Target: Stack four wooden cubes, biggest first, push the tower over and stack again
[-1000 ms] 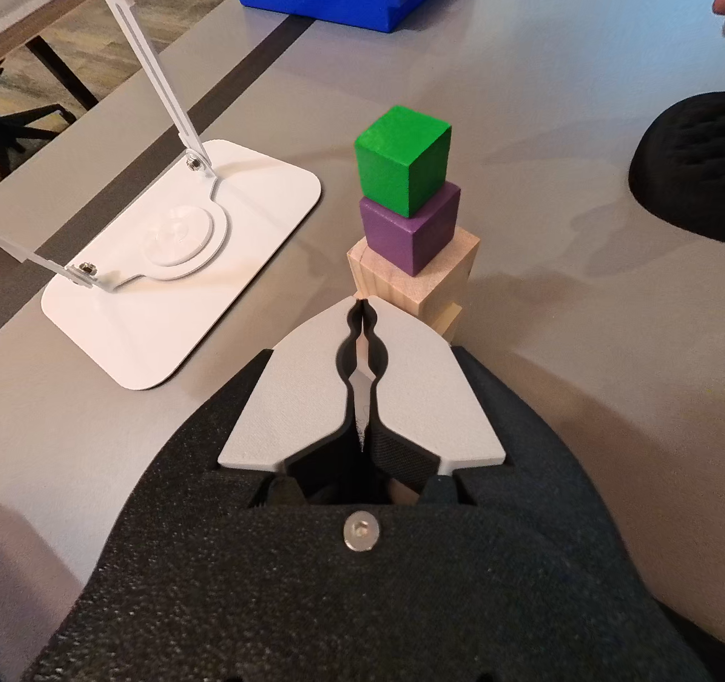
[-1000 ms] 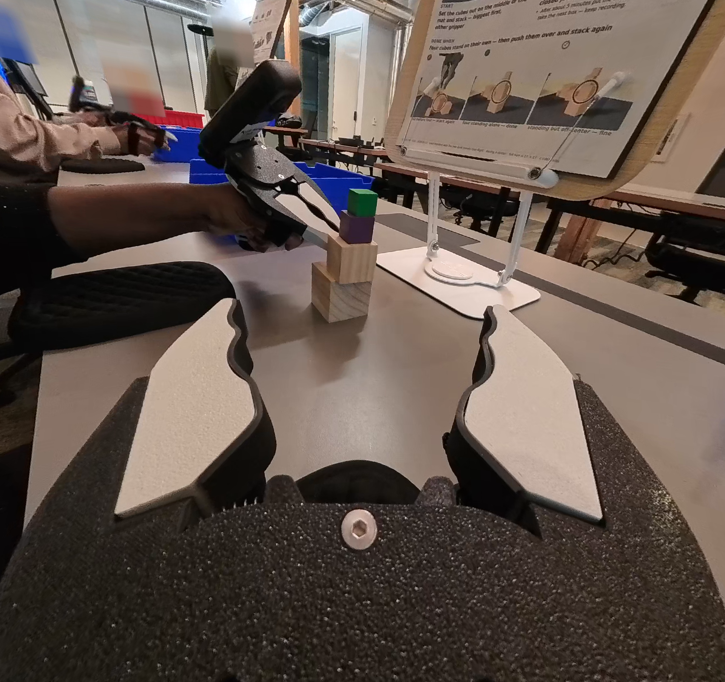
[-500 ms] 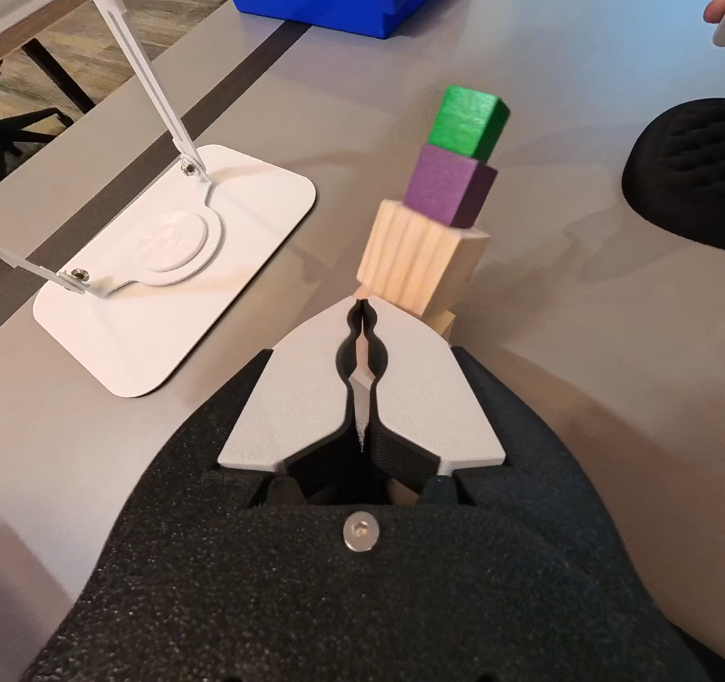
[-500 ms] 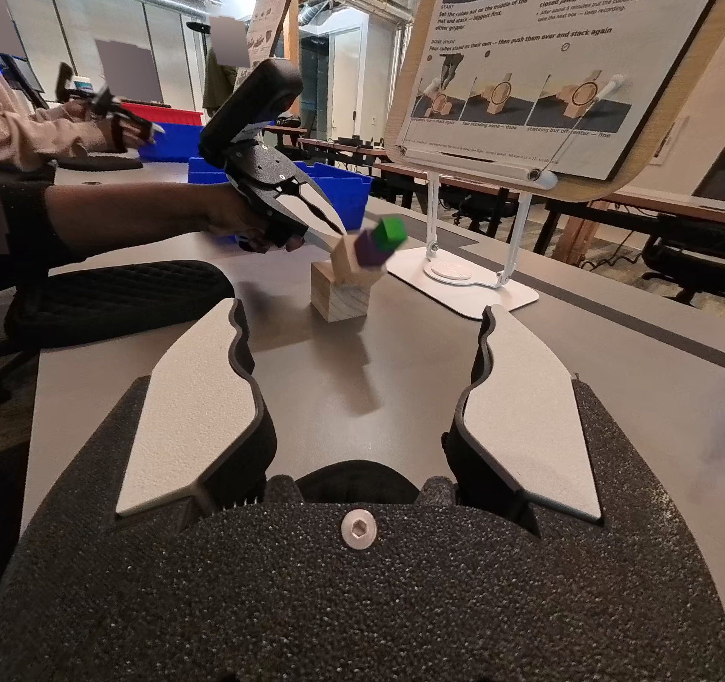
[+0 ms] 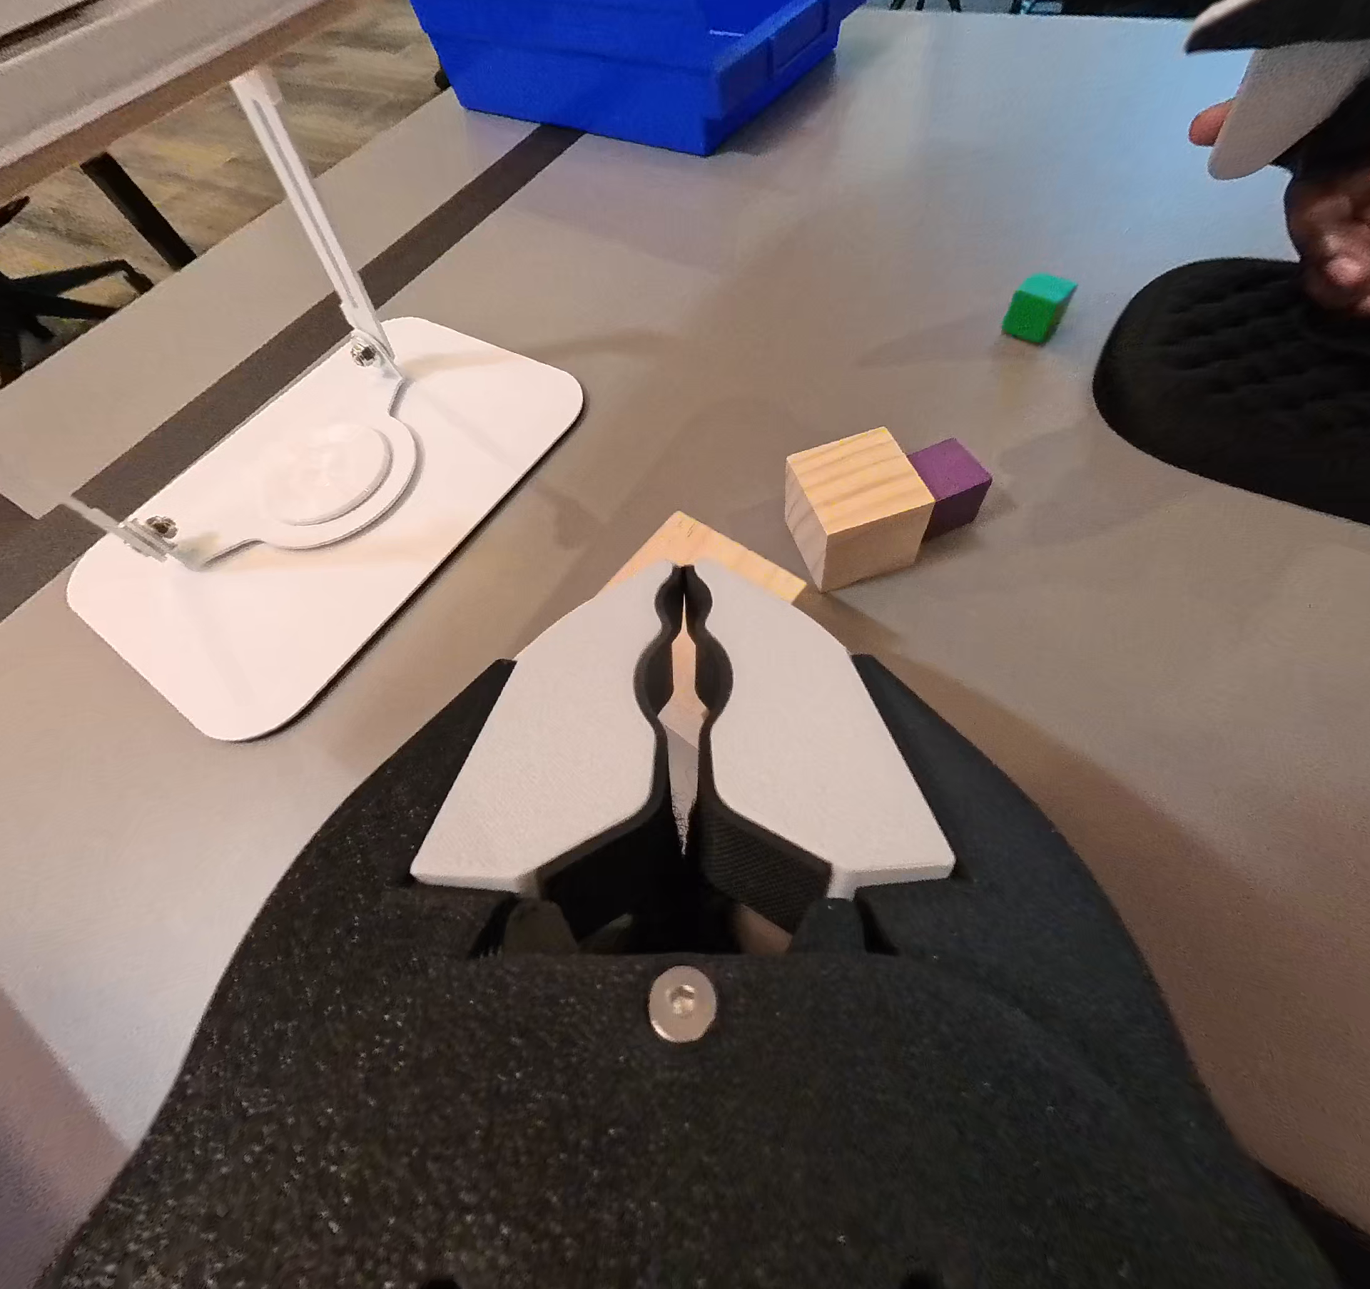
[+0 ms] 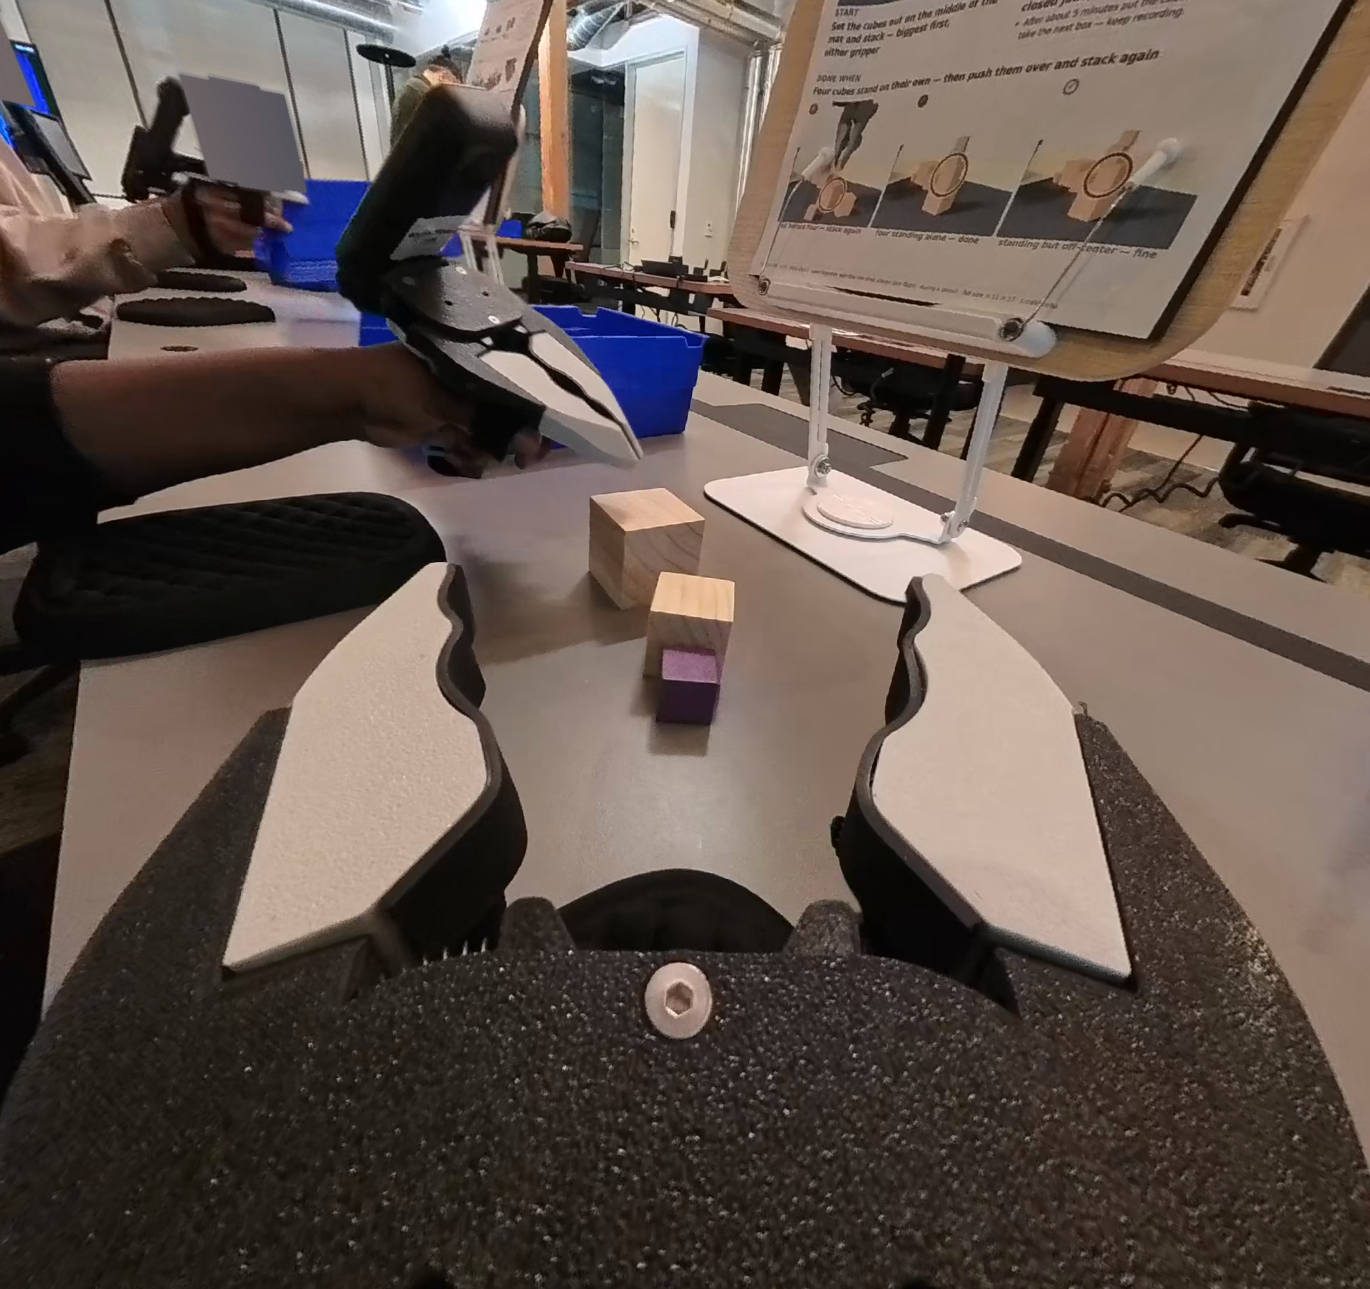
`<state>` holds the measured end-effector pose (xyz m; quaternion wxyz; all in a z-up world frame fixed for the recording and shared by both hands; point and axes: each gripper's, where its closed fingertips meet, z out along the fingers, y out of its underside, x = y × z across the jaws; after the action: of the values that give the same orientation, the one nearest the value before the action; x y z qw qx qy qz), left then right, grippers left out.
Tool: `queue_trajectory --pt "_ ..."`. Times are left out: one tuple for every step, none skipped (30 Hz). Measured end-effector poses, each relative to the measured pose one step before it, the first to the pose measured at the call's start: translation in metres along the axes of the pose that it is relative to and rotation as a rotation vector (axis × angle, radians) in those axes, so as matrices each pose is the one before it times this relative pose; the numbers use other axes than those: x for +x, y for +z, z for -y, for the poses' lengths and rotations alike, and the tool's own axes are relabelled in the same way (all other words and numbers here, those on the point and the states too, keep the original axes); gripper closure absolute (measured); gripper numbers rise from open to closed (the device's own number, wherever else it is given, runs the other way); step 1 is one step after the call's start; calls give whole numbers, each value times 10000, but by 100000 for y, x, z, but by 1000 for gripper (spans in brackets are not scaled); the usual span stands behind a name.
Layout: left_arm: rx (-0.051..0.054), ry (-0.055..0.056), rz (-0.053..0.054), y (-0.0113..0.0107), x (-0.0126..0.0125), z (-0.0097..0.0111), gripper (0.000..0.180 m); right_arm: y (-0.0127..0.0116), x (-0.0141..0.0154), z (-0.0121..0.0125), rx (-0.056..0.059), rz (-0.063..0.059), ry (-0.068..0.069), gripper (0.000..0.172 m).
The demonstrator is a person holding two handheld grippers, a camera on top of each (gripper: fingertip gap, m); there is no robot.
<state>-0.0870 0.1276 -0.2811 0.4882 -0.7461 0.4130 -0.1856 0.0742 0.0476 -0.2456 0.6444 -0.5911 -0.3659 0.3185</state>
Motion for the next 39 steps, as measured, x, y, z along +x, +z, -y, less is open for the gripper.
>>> queue_trajectory --pt "135 -72 15 -252 15 97 180 -42 -28 46 35 -18 -53 64" --pt "135 -68 35 -296 7 117 180 -11 -23 16 14 -15 -40 65" --pt "121 -37 127 -328 -100 109 180 14 -10 -20 -16 -2 -5 65" --pt "47 17 178 -383 -133 29 180 22 25 -30 -26 3 24 65" --pt "-38 43 194 -402 -154 -67 180 13 23 -17 -15 6 37 65" --pt "-51 47 148 -403 -65 -64 180 2 33 -14 -6 4 40 65" --pt "35 1 138 -370 -23 35 161 0 27 -7 -1 6 34 65" --pt "74 -51 170 -381 -54 78 147 -6 -10 9 8 15 13 65" --pt "79 -39 114 -414 21 63 142 -16 -12 22 16 8 -6 66" --pt "175 -67 125 -417 45 157 132 -14 -11 12 15 -1 -12 66" --pt "239 -80 124 -402 73 220 120 -7 -13 8 5 0 -7 66" --pt "231 -76 114 -406 107 208 108 3 6 -15 -10 6 3 66" --pt "239 -100 144 -409 75 239 92 11 -7 -7 -12 9 11 66" --pt "208 -105 149 -413 39 192 80 5 17 -7 -3 2 17 66" --pt "157 -92 163 -417 -17 143 70 -7 7 8 7 1 15 66" --pt "134 -84 119 -436 22 98 61 -20 19 14 12 -2 18 66" --pt "148 -107 71 -434 48 74 53 -11 23 21 18 0 21 66" --pt "188 -191 104 -423 -21 130 42 -23 21 25 20 -1 21 66" --pt "214 -272 100 -428 -41 173 35 -6 23 14 13 -4 21 66" --pt "291 -287 8 -459 70 275 34 -12 14 3 4 2 22 67" --pt "415 -296 -2 -488 107 446 34 3 7 -1 1 5 13 67" --pt "466 -248 16 -507 91 503 34 -8 -2 0 0 4 4 67" --pt "446 -182 0 -497 145 476 34 3 10 6 5 -6 -3 67" --pt "358 -109 39 -475 117 365 34 -6 2 0 0 -3 -8 67" --pt "221 -18 39 -432 132 187 34 15 -19 -19 -15 7 -8 67" --pt "138 34 40 -406 139 77 34 21 -4 -19 -21 6 -3 67" --pt "129 4 18 -373 192 41 34 13 -8 -18 -13 5 0 67" --pt "185 -26 -51 -315 333 69 34 1 11 -8 -6 -3 2 67" --pt "143 -11 -72 -247 371 -47 34 3 9 -4 -3 -3 4 67" --pt "54 58 -84 -211 374 -198 34 -12 -3 4 3 2 -3 67" --pt "32 166 -81 -173 366 -260 34 0 -1 10 7 1 -12 68" --pt "-12 219 -83 -141 351 -327 34 11 -13 -10 -8 4 -4 68" --pt "30 180 -97 -115 361 -244 34 28 8 -38 -34 10 8 68" --pt "47 87 -108 -96 369 -168 34 35 -13 -45 -40 15 3 68" --pt "48 35 -70 -92 270 -97 34 24 -27 -34 -27 10 -17 68" --pt "99 83 -3 -95 160 16 34 9 -20 -14 -14 -3 -31 68" --pt "104 143 19 -97 95 48 34 15 -26 -18 -17 -3 -29 69" --pt "130 117 53 -89 -2 83 34 30 -31 -26 -29 13 -24 69" --pt "131 29 98 -70 -94 67 35 27 -41 -38 -36 33 -14 69"
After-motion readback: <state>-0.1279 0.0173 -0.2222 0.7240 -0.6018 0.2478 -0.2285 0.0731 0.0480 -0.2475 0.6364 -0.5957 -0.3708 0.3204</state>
